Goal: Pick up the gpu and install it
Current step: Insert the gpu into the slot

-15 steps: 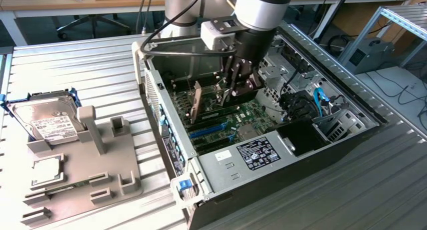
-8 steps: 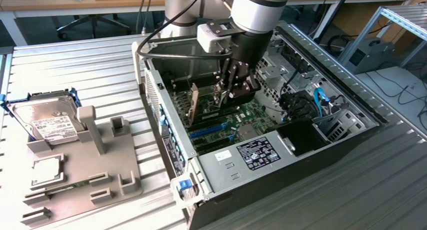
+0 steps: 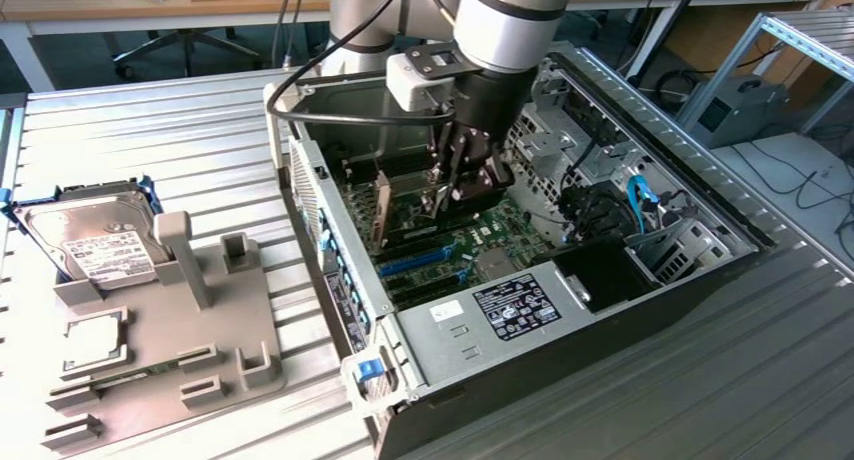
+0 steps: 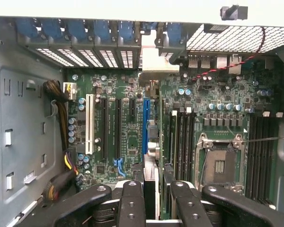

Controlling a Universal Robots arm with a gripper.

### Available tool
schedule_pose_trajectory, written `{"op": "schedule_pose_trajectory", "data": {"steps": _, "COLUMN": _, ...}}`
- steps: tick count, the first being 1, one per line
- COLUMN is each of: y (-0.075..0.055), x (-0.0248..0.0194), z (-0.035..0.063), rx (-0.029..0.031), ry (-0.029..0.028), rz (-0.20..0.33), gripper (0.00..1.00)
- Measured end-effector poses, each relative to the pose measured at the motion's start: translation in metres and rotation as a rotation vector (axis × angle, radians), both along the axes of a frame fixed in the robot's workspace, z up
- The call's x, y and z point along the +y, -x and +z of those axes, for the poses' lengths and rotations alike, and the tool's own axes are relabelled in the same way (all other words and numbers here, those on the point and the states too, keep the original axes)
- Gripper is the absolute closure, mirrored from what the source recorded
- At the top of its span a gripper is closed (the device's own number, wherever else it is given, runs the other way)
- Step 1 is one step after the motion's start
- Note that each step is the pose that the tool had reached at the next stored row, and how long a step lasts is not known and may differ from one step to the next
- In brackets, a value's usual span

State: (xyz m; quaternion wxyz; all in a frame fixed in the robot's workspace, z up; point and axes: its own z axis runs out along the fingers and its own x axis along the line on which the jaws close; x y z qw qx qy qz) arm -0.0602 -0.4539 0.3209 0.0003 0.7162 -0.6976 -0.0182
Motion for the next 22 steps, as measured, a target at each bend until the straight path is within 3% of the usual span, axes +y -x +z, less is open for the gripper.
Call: {"op": "schedule_pose_trajectory", "data": {"steps": 22, "y": 0.013, "x": 0.0, "z": -0.0145, "rx": 0.0, "ry": 0.0, "rz": 0.0, "gripper": 0.73}}
